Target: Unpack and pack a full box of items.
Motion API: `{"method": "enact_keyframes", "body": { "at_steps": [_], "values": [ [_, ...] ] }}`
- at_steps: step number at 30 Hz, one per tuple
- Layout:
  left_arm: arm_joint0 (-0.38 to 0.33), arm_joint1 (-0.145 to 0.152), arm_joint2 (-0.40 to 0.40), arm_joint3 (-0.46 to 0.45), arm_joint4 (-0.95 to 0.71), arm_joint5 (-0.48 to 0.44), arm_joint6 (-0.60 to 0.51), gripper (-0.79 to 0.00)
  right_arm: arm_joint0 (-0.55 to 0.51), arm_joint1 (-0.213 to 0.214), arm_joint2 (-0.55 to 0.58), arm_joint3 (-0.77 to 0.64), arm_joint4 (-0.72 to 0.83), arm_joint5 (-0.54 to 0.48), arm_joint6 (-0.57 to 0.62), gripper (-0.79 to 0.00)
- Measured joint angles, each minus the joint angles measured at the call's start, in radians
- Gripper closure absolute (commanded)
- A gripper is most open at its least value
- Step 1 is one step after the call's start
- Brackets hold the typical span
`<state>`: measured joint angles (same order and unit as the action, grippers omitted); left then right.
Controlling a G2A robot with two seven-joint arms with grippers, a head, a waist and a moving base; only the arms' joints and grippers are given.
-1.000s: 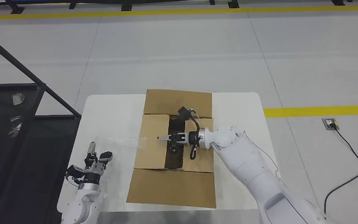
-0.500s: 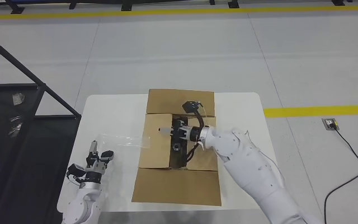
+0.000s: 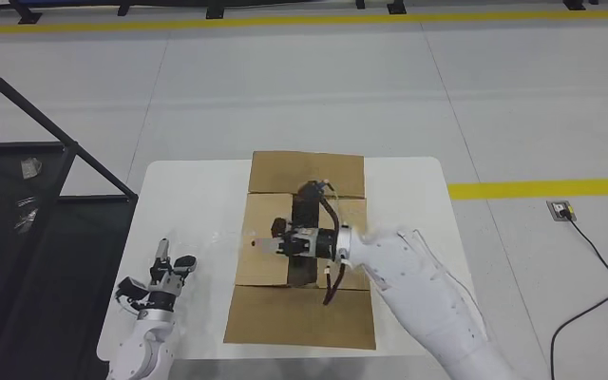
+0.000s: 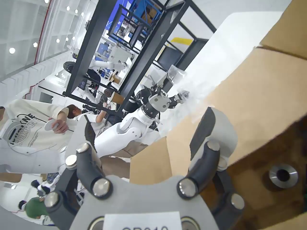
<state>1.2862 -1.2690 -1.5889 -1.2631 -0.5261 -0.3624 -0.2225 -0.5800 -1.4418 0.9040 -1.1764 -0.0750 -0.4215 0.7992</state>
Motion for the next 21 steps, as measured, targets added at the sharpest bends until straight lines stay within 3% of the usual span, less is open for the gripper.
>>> {"method": "enact_keyframes", "body": {
  "at_steps": [10, 21],
  "values": [
    [0.0, -0.004, -0.002, 0.006, -0.009, -0.003, 0.0, -0.708, 0.207, -0.125, -0.199, 0.307, 0.221, -0.056, 0.048, -0.785],
    [0.001, -0.006, -0.013, 0.016, -0.032, -0.008, -0.027, -0.717, 0.322, -0.252, -0.315, 0.589, 0.262, -0.046, 0.003, -0.785]
  ]
}}
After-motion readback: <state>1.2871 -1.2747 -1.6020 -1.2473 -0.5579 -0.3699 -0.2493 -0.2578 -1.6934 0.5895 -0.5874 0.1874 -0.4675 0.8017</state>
